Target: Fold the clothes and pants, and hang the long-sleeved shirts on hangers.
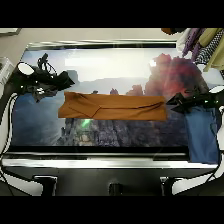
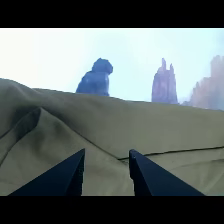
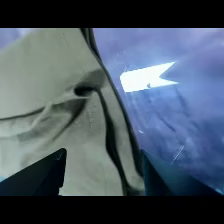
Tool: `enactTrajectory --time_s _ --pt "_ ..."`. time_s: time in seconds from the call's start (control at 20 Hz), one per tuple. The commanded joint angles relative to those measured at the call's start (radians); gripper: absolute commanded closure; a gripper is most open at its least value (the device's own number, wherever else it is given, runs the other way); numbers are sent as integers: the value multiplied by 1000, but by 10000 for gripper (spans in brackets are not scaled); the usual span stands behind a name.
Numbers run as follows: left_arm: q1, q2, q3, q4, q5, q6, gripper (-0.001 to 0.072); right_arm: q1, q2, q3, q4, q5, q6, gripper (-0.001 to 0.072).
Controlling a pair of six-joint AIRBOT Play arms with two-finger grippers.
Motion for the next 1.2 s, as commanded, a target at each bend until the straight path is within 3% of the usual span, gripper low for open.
enactTrajectory --time_s 0.0,0.4,0.5,0.55,0.6,0.65,0.7,0.75,0.9,1.15 --pt "1 20 4 5 0 3 376 -11 -58 2 45 13 -81 177" --pt "-9 20 3 5 2 2 376 75 -97 0 70 -52 -111 210" --pt "-14 18 3 4 2 2 377 124 -97 0 61 -73 -108 300" --pt "-22 16 3 3 1 2 382 145 -97 0 55 -81 -101 416" --pt "-33 14 3 3 1 2 391 163 -95 0 54 -83 -85 597" --pt "-47 12 3 3 2 2 394 171 -92 3 54 -77 -61 683" --pt "-64 9 3 3 1 2 448 170 -80 6 47 -66 -18 683" --pt "-86 5 3 3 1 2 664 165 -60 13 14 -55 35 684" --pt "-170 -21 2 0 26 -73 685 139 30 77 -150 29 164 684" --pt "-386 -119 3 -61 174 -166 687 127 191 226 -241 190 226 683"
